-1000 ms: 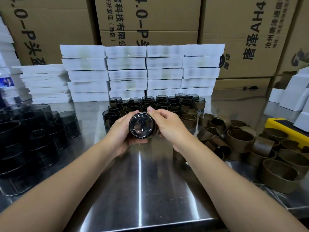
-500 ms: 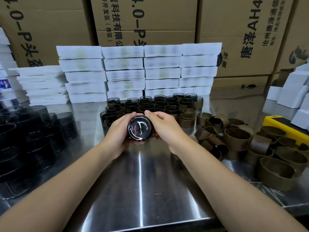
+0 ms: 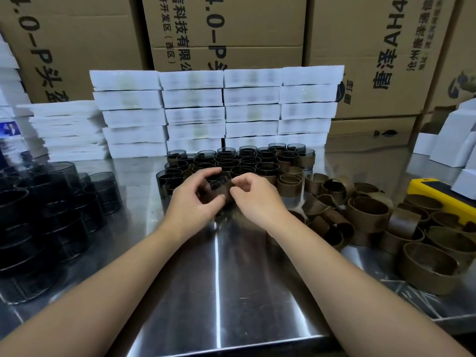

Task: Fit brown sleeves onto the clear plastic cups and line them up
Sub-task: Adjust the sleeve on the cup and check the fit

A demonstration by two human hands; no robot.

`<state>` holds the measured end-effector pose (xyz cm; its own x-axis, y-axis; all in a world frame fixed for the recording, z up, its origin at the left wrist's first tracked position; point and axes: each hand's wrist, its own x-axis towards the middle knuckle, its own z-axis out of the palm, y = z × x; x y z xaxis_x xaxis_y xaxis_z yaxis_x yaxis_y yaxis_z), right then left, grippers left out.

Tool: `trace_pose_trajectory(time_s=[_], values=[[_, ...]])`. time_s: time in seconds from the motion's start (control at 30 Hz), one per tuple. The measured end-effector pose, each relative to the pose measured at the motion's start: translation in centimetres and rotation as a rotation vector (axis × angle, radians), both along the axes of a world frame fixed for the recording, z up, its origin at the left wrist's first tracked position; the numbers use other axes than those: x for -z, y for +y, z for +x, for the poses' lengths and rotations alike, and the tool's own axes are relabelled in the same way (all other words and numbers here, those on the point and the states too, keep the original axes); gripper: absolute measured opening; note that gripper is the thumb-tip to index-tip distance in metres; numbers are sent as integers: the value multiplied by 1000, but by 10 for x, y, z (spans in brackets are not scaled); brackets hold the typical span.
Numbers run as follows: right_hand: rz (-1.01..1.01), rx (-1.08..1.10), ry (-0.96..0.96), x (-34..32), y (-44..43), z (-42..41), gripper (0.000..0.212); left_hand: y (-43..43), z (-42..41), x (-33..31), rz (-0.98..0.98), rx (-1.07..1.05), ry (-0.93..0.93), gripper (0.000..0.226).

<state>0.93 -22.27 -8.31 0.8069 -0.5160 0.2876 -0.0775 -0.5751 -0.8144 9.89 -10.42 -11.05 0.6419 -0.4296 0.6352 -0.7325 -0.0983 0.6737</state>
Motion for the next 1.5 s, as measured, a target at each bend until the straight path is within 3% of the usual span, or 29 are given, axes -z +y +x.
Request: trace_pose_trajectory(time_s=[0.17, 0.37, 0.63, 0.83, 1.0, 1.27, 1.43, 1.5], values=[[-169, 19, 97, 3, 1, -1, 31, 2, 9, 5, 149, -27, -209, 61], [-305, 2, 111, 5, 3, -3, 35, 1, 18, 7, 66, 15, -67, 82], [-375, -4, 102, 7, 3, -2, 33, 5, 19, 3, 232, -448, -248, 79], [-379, 0, 105, 8, 4, -1, 31, 16, 31, 3, 244, -617, -139, 68], [-389, -5, 106, 9, 4, 0, 31, 21, 42, 6, 309, -601, 111, 60], [-384, -8, 99, 10, 4, 0, 31, 21, 41, 2, 226, -608, 142, 58], [-398, -14, 102, 11, 4, 1, 30, 36, 44, -13, 177, -826, -233, 42], [-409, -20, 106, 11, 4, 1, 30, 46, 52, -17, 299, -894, -236, 49]])
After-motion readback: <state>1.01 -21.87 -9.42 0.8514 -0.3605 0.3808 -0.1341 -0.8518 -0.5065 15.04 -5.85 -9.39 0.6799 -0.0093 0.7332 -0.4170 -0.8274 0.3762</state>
